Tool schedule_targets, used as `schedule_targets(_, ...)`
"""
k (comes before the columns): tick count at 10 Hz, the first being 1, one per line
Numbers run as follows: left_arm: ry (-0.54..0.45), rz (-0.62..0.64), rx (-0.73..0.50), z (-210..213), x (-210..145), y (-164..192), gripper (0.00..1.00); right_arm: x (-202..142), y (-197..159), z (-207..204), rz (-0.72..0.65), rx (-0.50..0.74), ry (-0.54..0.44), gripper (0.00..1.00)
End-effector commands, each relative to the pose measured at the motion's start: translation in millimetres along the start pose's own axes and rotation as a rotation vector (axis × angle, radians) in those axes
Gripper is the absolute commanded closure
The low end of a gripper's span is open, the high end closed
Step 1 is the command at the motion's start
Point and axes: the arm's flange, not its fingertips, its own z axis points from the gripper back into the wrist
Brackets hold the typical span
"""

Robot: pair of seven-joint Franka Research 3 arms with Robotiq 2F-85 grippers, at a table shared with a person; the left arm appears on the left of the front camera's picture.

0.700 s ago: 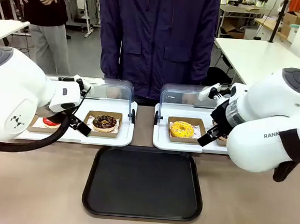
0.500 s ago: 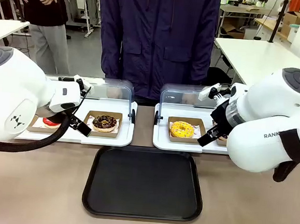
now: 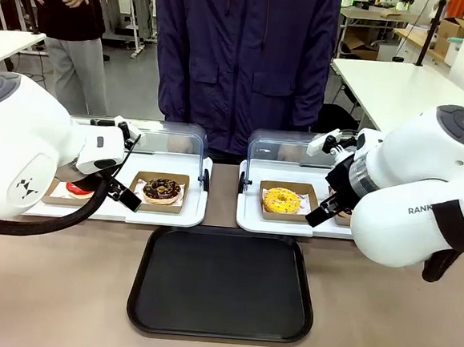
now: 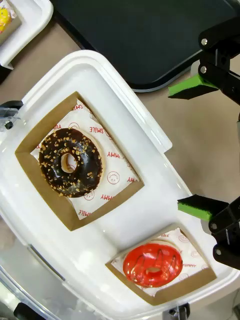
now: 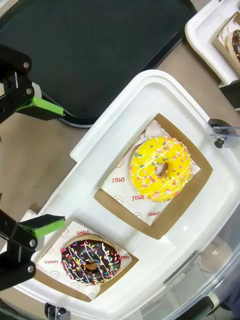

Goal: Move the fourth donut from the left to the tray.
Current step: Pick up the Paper togo box containing the Donut indicated by the person and place it on the Handle tray.

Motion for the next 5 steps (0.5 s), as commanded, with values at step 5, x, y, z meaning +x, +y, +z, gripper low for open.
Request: schedule_targets(5,-0.026,-0.004,-0.032,23,16,7,0.00,12,-11,20,-0.011,0.009,-0.019,0.00)
